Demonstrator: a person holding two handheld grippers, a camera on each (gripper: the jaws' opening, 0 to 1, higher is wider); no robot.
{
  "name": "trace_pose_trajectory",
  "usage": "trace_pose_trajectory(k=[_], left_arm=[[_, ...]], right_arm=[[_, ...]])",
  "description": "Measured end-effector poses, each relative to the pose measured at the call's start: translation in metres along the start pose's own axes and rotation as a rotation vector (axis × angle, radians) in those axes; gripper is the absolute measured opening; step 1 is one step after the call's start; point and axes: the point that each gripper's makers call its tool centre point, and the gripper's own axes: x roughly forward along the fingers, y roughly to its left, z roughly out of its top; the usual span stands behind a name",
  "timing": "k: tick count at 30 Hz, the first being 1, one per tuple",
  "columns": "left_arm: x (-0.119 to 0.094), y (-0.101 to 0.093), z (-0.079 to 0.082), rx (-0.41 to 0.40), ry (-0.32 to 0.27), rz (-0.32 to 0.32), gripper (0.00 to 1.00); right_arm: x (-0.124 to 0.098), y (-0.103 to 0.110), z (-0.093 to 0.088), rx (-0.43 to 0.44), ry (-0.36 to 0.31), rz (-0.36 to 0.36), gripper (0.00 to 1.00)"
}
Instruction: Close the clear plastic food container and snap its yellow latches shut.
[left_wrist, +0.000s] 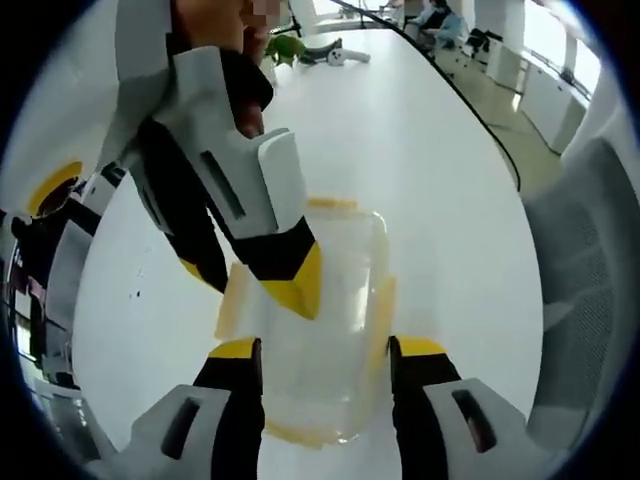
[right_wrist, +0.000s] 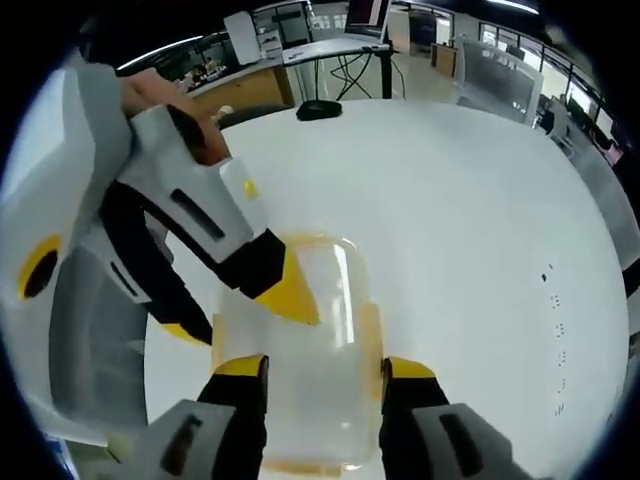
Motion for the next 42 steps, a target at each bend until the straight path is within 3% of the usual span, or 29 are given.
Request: trace_pose_trajectory(k=[18, 21, 22, 23, 26, 31, 42], left_arm=[[0.007, 0.002, -0.002, -0.001, 0.056, 0.114, 0.47], [0.013, 0.002, 0.003, 0.0, 0.061, 0.121, 0.44], [0.01, 0.001, 0.002, 0.003, 0.064, 0.117, 0.44], [0.009, 0.001, 0.001, 0.0, 0.061, 0.115, 0.44], [0.009, 0.001, -0.001, -0.007, 0.061, 0.123, 0.44], [0.008, 0.002, -0.002, 0.004, 0.066, 0.133, 0.45], [0.008, 0.001, -0.001, 0.021, 0.077, 0.14, 0.46]], right_arm=[[0.004, -0.001, -0.001, -0.045, 0.121, 0.062, 0.36], [0.005, 0.001, 0.0, -0.018, 0.13, 0.098, 0.35], [0.003, 0.004, -0.013, 0.03, 0.169, 0.101, 0.35], [0.008, 0.001, -0.008, 0.004, 0.141, 0.11, 0.35], [0.007, 0.002, -0.008, -0.019, 0.151, 0.107, 0.36], [0.006, 0.001, -0.007, 0.001, 0.109, 0.103, 0.36], [0.005, 0.002, 0.001, 0.002, 0.084, 0.065, 0.38]])
